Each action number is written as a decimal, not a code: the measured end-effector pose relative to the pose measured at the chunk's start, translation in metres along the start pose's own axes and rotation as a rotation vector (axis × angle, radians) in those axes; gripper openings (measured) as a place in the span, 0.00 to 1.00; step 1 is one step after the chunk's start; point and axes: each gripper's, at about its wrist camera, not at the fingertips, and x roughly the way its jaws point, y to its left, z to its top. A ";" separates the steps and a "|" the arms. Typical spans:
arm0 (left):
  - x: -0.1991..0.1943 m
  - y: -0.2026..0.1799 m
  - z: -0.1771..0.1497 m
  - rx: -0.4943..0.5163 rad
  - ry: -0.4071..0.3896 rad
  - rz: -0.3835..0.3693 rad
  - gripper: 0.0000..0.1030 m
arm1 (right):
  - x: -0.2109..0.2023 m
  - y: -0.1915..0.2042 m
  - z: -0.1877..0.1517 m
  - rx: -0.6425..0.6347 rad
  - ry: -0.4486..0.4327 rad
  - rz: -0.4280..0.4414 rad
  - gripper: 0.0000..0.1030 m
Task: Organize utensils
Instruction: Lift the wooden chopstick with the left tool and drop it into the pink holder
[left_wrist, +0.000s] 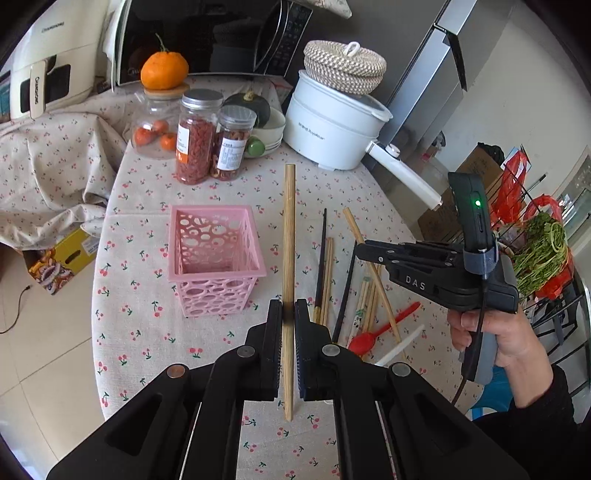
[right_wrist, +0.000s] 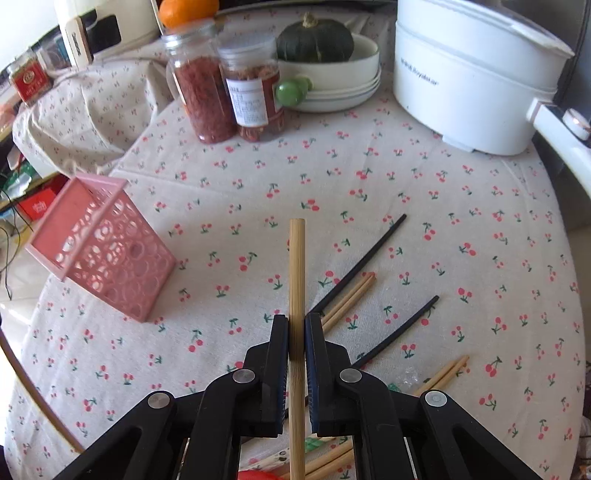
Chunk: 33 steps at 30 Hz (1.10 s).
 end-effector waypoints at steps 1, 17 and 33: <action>-0.007 -0.002 0.002 0.005 -0.028 0.005 0.06 | -0.010 0.002 -0.001 0.007 -0.029 0.003 0.07; -0.103 -0.005 0.034 -0.003 -0.488 0.073 0.06 | -0.125 0.029 0.010 0.102 -0.478 0.022 0.07; -0.007 0.040 0.053 -0.046 -0.329 0.224 0.06 | -0.136 0.057 0.032 0.226 -0.716 0.063 0.07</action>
